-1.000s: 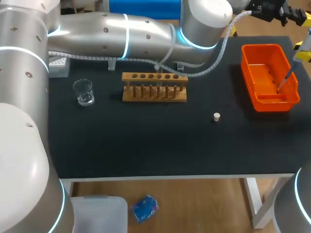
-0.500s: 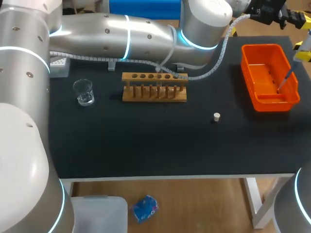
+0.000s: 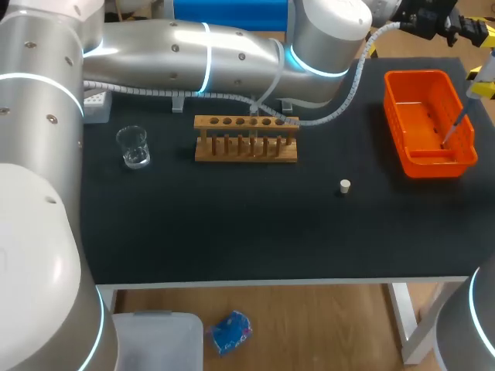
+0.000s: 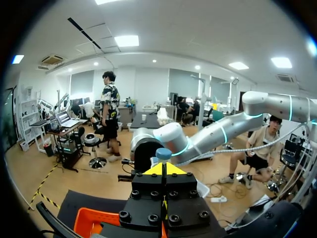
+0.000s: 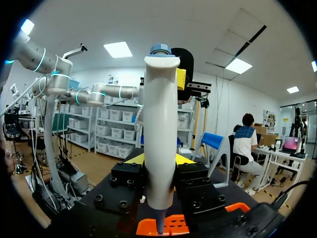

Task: Invert the test tube, pick up the pipette, mount the tip to pipette, aspirate from beaker and dispense into the tube, eject the tip, return the pipette, and cap with the stopper.

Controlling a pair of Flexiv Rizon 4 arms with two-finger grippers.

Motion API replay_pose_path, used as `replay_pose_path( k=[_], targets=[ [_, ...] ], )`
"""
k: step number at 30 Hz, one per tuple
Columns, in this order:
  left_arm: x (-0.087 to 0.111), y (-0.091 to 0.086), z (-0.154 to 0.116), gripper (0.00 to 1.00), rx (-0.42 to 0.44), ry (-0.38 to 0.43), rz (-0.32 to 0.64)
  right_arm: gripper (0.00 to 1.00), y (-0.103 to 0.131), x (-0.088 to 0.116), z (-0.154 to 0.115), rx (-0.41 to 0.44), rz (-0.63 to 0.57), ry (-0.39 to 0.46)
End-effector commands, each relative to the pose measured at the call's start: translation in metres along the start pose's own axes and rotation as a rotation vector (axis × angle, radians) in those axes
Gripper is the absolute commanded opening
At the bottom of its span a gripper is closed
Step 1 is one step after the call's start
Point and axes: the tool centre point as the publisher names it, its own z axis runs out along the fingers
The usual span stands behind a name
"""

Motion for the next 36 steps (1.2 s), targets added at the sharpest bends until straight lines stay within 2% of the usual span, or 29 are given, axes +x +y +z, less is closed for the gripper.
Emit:
replay_pose_path(
  k=[1,11,16,36],
  targets=[
    [-0.001,0.002,0.001,0.00,-0.011,0.003,-0.005,0.00,0.000,-0.002,-0.002,-0.001,-0.001,0.006],
    [-0.001,0.006,0.002,0.00,-0.024,-0.001,-0.017,0.00,0.000,-0.002,-0.002,-0.001,-0.001,0.006],
    [-0.001,0.008,0.004,0.00,-0.065,0.000,-0.032,0.00,0.000,-0.002,-0.002,-0.001,-0.001,0.006],
    [-0.001,0.013,0.008,0.00,-0.069,-0.006,-0.037,0.00,0.000,-0.002,-0.002,-0.001,-0.001,0.006]
  ],
)
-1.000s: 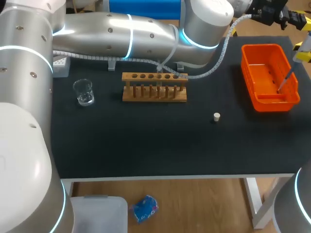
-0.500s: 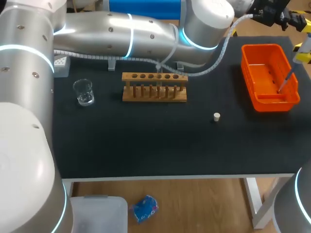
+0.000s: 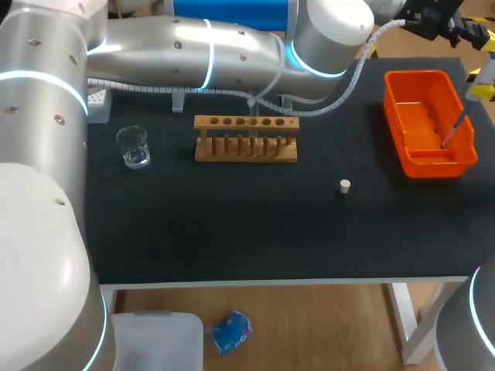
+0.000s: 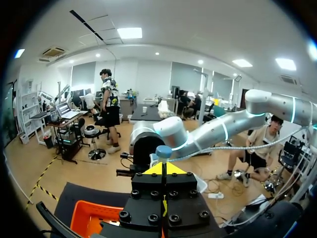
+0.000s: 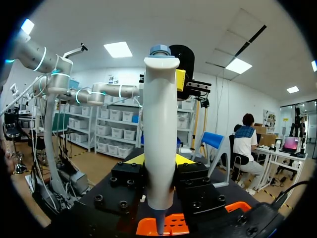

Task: Invert the test tube, pick up the pipette, mount the tip to pipette, aspirate from beaker and dispense into the tube, eject the tip, return the pipette, and cap with the stopper.

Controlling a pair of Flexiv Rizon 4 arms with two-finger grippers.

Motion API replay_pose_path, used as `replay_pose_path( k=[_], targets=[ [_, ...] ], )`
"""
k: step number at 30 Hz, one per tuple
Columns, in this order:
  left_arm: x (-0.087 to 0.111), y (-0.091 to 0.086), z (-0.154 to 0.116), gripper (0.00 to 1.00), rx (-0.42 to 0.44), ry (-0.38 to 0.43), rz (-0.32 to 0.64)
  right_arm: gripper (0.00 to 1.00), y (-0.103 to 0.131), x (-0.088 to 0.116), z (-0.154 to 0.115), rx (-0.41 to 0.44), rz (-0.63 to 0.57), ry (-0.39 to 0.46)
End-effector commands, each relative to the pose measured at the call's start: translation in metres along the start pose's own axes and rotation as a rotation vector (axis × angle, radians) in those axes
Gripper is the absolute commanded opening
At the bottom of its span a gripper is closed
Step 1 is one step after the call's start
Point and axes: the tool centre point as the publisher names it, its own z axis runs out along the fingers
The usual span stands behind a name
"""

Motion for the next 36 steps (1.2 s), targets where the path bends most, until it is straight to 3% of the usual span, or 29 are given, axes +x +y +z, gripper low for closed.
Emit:
replay_pose_path(
  k=[1,20,36],
  targets=[
    [-0.001,0.005,0.005,0.00,-0.001,0.000,-0.002,0.00,0.004,-0.002,-0.001,0.000,-0.001,0.006],
    [-0.001,0.018,0.009,0.00,0.034,0.003,-0.027,0.00,0.004,-0.002,-0.001,0.000,-0.001,0.006],
    [-0.005,0.023,0.012,0.00,0.014,0.016,-0.058,0.00,0.004,-0.002,-0.001,0.000,-0.001,0.006]
  ],
)
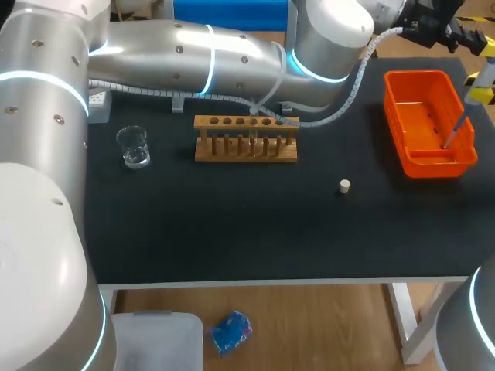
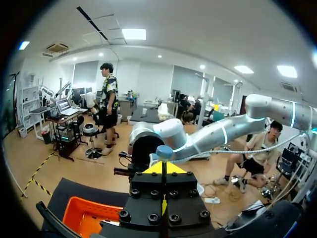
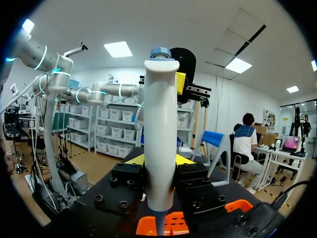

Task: Invert the test tube, pick up the pipette, mount the tip to pipette, aspirate from beaker and dispense into the tube, eject the tip, return the pipette, and cap with the stopper.

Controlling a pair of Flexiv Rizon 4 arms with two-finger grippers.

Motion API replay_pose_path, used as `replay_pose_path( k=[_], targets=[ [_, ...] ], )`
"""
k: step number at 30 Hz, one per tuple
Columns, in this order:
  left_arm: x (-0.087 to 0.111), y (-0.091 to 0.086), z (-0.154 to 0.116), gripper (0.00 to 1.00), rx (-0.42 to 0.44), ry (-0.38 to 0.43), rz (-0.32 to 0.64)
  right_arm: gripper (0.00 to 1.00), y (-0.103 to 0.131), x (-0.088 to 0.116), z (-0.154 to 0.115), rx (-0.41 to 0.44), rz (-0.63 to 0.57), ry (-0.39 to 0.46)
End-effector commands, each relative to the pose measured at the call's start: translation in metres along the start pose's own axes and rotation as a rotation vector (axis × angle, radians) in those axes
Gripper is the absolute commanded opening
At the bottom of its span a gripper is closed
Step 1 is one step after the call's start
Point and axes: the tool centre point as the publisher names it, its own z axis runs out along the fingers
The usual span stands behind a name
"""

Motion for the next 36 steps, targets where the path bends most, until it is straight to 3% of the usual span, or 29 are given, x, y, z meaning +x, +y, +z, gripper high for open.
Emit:
replay_pose_path(
  k=[1,16,36],
  targets=[
    [-0.005,0.011,0.007,0.00,-0.016,0.006,-0.006,0.00,0.011,-0.003,0.000,0.000,-0.001,0.008],
    [-0.006,0.009,0.001,0.00,0.003,-0.015,0.004,0.00,0.011,-0.003,0.000,0.000,-0.001,0.008],
    [-0.004,-0.040,-0.015,0.00,-0.073,-0.007,0.034,0.00,0.011,-0.003,0.000,0.000,-0.001,0.008]
  ],
)
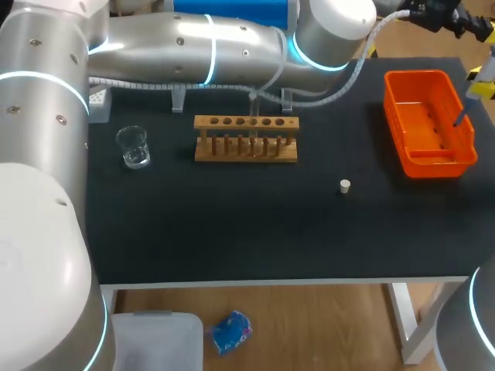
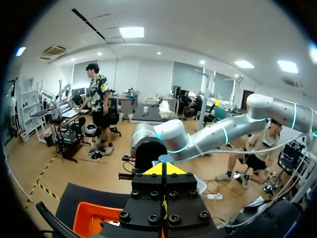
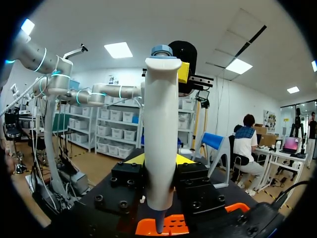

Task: Invert the test tube, pick up the pipette, mount the tip to pipette, aspirate from beaker and dispense into the tube, eject the tip, return the pipette, and cap with the stopper.

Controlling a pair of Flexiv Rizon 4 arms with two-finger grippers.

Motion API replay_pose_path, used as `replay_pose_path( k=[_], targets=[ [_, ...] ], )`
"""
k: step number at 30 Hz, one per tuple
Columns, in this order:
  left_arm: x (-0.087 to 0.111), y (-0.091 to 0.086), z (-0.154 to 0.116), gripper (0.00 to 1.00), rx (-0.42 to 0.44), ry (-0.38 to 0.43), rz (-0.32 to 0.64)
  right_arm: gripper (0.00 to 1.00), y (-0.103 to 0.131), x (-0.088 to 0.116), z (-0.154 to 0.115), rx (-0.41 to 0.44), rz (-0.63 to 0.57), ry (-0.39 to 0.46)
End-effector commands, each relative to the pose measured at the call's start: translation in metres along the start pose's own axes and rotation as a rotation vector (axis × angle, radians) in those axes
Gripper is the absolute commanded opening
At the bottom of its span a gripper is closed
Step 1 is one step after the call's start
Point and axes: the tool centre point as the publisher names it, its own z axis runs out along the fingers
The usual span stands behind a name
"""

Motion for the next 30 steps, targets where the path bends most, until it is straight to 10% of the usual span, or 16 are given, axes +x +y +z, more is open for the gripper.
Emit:
replay_pose_path(
  k=[1,3,5,16,30],
  targets=[
    [-0.001,-0.010,-0.009,0.00,-0.047,0.007,-0.002,0.00,0.001,0.000,0.000,0.003,0.000,0.002],
    [0.001,-0.013,-0.012,0.16,-0.053,0.007,0.000,0.00,0.001,0.000,0.000,0.003,0.000,0.002],
    [0.004,-0.015,-0.016,1.00,-0.061,0.006,0.002,0.00,0.001,0.000,0.000,0.003,0.000,0.002],
    [0.032,-0.015,-0.048,1.00,-0.101,0.015,0.045,0.00,0.001,0.000,0.000,0.003,0.000,0.002],
    [0.089,0.040,-0.082,1.00,0.015,-0.064,-0.019,0.00,0.001,0.000,0.000,0.003,0.000,0.002]
  ],
)
